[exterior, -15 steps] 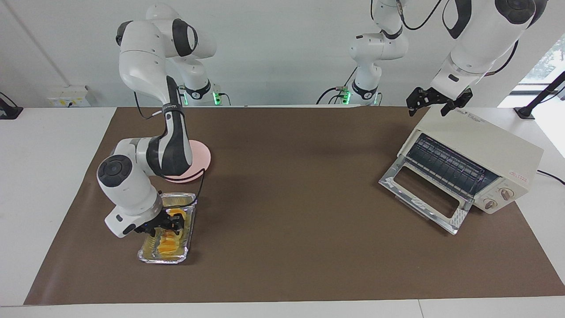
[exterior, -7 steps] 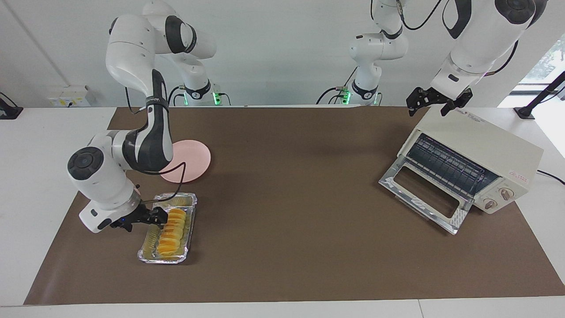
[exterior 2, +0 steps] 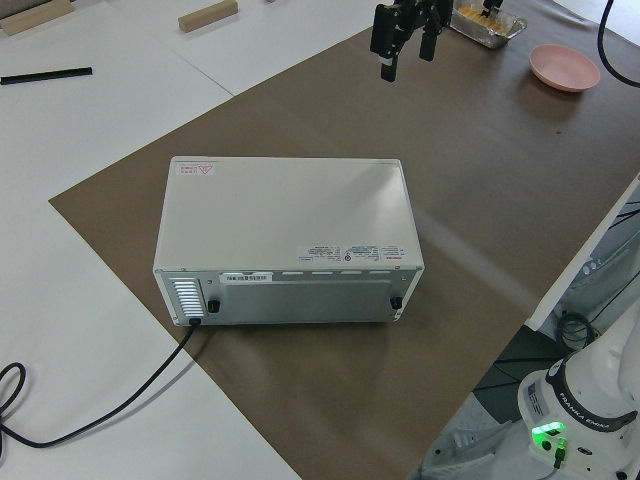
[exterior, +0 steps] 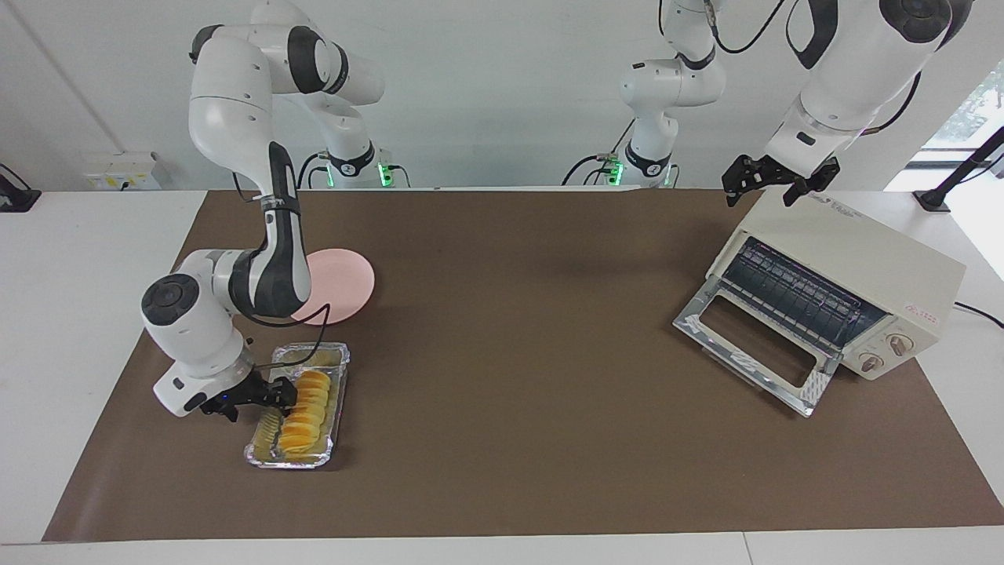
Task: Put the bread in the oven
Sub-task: 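Open the right gripper and release the bread in the tray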
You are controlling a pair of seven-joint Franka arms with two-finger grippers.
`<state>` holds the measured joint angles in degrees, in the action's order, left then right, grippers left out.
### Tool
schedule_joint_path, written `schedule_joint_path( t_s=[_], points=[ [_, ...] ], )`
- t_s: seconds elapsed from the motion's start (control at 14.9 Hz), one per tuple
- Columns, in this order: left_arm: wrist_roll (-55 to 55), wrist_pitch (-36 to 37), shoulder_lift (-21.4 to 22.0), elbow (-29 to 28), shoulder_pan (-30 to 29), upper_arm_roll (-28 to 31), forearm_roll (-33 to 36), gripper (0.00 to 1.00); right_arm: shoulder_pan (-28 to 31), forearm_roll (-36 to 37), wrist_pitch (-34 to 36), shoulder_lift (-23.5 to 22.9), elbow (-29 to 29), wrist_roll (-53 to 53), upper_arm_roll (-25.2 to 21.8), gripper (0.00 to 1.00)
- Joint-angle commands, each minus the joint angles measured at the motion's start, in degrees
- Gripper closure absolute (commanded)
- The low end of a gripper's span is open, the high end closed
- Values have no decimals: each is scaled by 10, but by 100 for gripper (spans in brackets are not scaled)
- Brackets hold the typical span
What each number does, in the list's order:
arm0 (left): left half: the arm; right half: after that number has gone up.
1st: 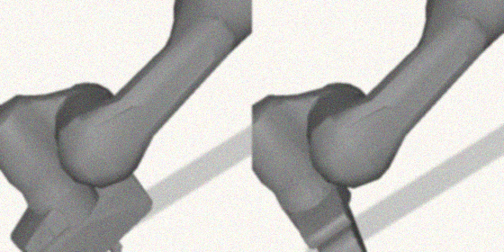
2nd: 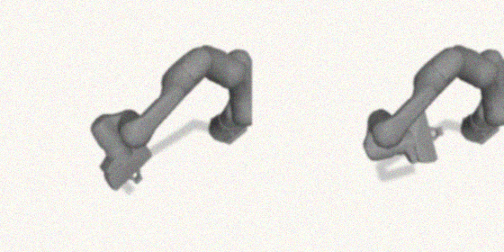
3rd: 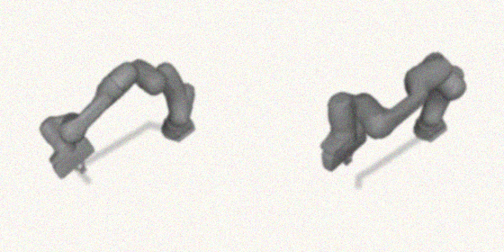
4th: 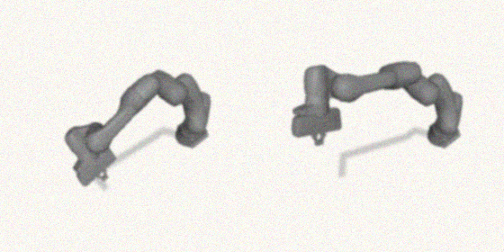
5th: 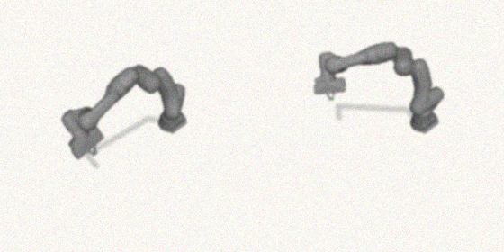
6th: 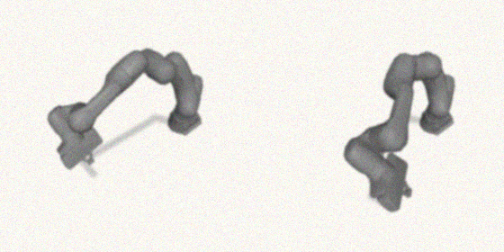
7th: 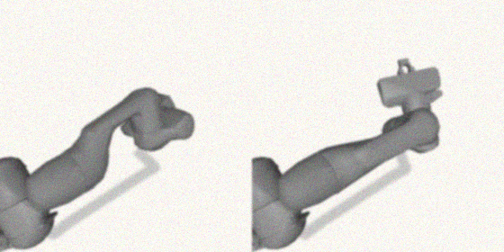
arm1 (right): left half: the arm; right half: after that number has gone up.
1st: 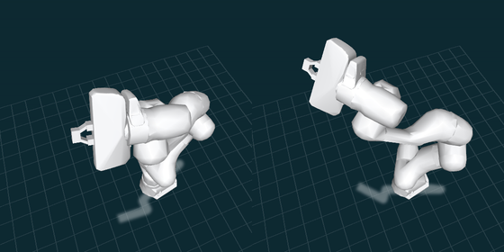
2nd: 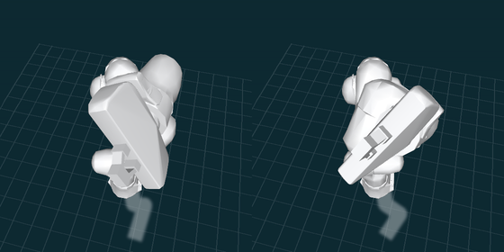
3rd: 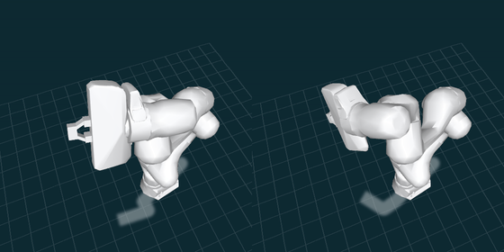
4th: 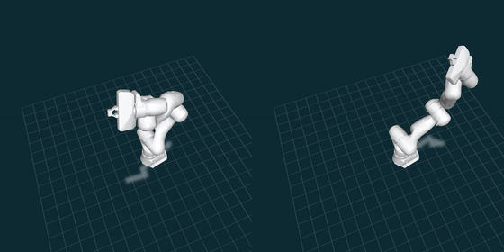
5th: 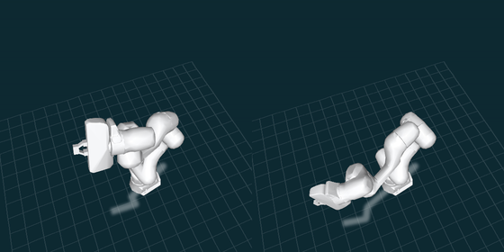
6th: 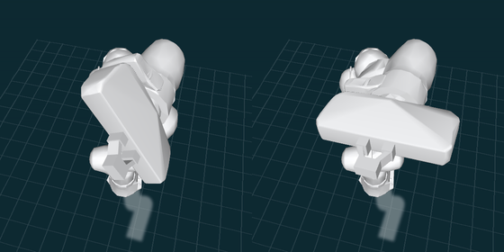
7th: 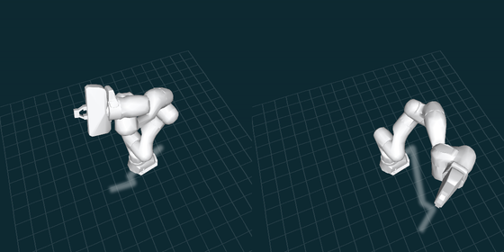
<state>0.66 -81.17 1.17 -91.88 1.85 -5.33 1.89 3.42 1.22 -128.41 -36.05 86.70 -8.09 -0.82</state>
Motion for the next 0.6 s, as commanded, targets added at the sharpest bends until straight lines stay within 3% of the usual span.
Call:
schedule_joint_path(
  t_s=[0.0,0.07,0.54],
  points=[
    [-6,0,16,-16,-6,-1,-8,0,3,-2,-2,28,30,-9,3,94],
    [-6,0,16,-15,-6,-1,-8,0,-1,-2,-2,28,29,-4,3,100],
    [-6,0,16,-16,-6,-1,-8,0,-3,-9,2,28,26,-3,5,100]
  ],
)
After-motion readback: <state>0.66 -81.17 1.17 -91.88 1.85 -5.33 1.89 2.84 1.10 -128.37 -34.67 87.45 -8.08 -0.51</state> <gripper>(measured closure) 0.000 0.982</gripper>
